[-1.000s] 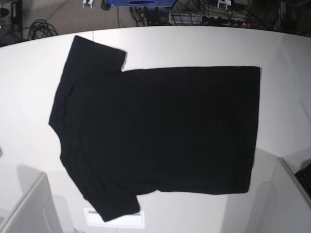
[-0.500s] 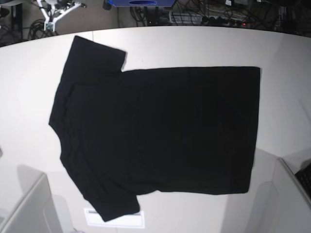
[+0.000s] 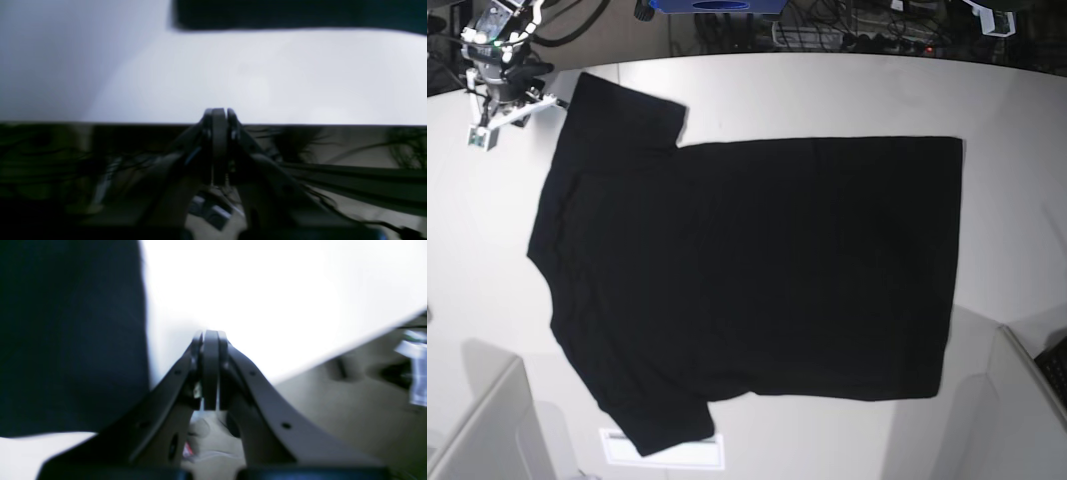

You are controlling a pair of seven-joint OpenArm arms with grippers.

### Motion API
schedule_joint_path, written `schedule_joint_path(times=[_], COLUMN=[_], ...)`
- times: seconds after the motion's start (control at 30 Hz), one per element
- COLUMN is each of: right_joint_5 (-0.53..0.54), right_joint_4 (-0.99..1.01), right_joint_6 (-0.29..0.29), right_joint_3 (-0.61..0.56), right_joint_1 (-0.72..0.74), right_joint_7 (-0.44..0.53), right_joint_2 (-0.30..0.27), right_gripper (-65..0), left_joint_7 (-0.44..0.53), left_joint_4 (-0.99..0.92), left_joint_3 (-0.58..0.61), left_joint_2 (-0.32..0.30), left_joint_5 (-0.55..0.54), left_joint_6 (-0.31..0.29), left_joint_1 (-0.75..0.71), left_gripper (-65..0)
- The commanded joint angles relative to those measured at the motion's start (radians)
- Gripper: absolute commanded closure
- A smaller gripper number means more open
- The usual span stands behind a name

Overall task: Fold the T-shirt properly
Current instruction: 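Move the right gripper to the shoulder corner of the black shirt and grasp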

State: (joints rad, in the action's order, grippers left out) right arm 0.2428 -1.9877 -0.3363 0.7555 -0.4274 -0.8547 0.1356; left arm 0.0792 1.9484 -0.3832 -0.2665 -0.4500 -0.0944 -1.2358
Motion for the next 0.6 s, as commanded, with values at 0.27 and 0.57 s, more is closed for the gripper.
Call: schedule_joint_path(times=[0.27, 0.57], right_joint_5=[0.336, 0.396], right_joint_4=[0.106, 0.313], right_joint_6=[-0.271, -0.337], right_joint_3=[0.256, 0.252], right_joint_1=[0.154, 0.192], right_joint_7=[-0.357, -0.415], right_joint_2=[-0.037, -0.073], right_gripper=[-31.1, -33.9], left_joint_7=[0.023, 0.023], left_joint_4=[0.015, -0.001], left_joint_3=[-0.033, -0.035], left_joint_2=[0.025, 0.022], left_joint_5=[-0.005, -0.007], left_joint_6=[0.000, 0.000], left_joint_1=[0.057, 0.078], left_gripper=[0.0, -34.4])
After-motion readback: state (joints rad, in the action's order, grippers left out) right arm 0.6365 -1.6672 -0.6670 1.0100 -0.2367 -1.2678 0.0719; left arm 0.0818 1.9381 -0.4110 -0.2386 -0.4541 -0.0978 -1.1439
